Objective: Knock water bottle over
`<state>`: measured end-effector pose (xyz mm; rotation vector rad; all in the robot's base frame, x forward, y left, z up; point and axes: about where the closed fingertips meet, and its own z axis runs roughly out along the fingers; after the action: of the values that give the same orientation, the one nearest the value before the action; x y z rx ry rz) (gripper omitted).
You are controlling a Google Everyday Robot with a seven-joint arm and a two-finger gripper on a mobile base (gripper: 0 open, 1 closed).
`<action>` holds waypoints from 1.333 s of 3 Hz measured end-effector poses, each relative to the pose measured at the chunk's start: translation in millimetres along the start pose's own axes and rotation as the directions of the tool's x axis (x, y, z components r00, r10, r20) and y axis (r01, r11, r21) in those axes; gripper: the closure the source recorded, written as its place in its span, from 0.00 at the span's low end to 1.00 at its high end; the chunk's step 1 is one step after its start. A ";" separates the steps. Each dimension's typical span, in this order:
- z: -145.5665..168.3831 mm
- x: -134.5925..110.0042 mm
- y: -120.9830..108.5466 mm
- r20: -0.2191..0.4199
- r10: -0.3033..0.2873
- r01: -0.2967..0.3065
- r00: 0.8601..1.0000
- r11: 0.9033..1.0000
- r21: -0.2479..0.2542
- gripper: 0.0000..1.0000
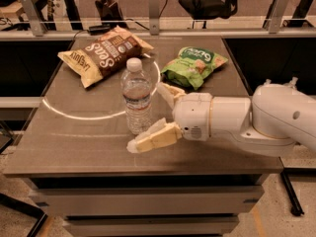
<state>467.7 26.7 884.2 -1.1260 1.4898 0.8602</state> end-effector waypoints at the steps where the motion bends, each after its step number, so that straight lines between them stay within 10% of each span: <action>1: 14.1 -1.1 -12.3 0.000 -0.008 0.008 1.000 1.000 -0.001 0.00; 4: 26.7 -13.4 -30.0 -0.046 0.012 -0.011 0.999 1.000 0.026 0.64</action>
Offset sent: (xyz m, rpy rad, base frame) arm 0.0497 0.0182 -0.0032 -0.0382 0.0437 -0.0638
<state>504.8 45.2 893.0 -1.1260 1.5426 0.8256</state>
